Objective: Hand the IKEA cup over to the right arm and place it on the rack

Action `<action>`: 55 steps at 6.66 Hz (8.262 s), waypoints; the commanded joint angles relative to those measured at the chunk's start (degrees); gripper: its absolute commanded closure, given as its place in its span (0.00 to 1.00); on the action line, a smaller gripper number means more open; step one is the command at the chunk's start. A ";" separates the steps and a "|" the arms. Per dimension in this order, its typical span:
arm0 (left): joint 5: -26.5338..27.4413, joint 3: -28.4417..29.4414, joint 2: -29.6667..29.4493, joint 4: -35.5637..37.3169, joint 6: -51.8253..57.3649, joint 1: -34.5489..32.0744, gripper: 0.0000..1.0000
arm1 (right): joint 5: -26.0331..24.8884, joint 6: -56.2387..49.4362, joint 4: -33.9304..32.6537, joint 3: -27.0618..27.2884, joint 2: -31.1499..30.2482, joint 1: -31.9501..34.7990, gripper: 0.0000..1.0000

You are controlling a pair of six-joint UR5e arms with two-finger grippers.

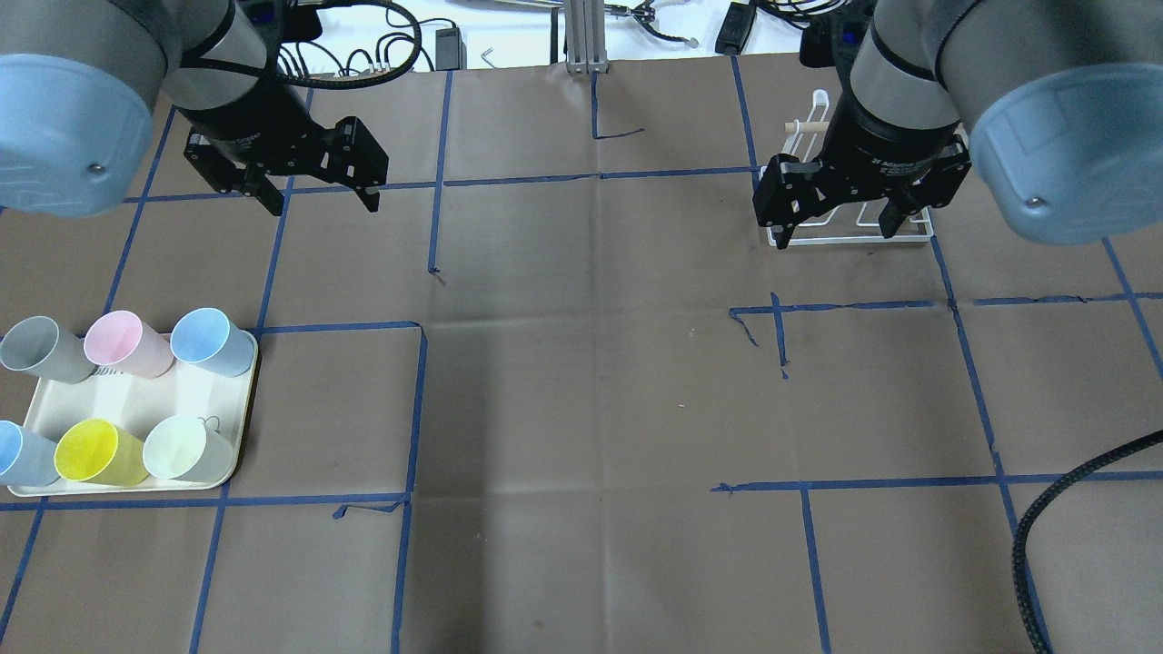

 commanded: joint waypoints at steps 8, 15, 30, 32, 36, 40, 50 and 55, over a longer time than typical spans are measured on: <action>0.01 -1.70 0.27 0.09 1.48 1.13 0.00 | -0.09 0.09 0.00 -0.23 -0.09 0.00 0.00; 0.45 -7.68 0.37 3.75 26.89 25.05 0.01 | 0.53 3.51 -3.59 0.39 0.17 0.09 0.00; 0.97 -25.09 -10.10 29.98 26.28 25.22 1.00 | 32.38 80.60 -90.62 28.51 3.16 0.52 0.00; 2.02 -24.30 -9.40 29.88 26.37 25.22 1.00 | 36.21 80.51 -90.53 28.51 3.43 0.79 0.00; 2.03 -11.26 -5.26 10.97 26.19 24.88 1.00 | 36.21 80.51 -90.88 28.42 3.60 0.88 0.00; 0.54 6.54 -7.19 -7.30 25.13 24.00 1.00 | 36.12 80.33 -90.97 28.34 3.78 0.79 0.00; -61.55 -22.18 -14.10 77.89 31.64 13.99 0.96 | 30.78 80.68 -94.04 28.34 4.48 0.35 0.00; -64.51 -23.94 -17.13 91.05 26.89 3.44 0.95 | 30.06 81.21 -93.87 28.42 5.27 0.26 0.00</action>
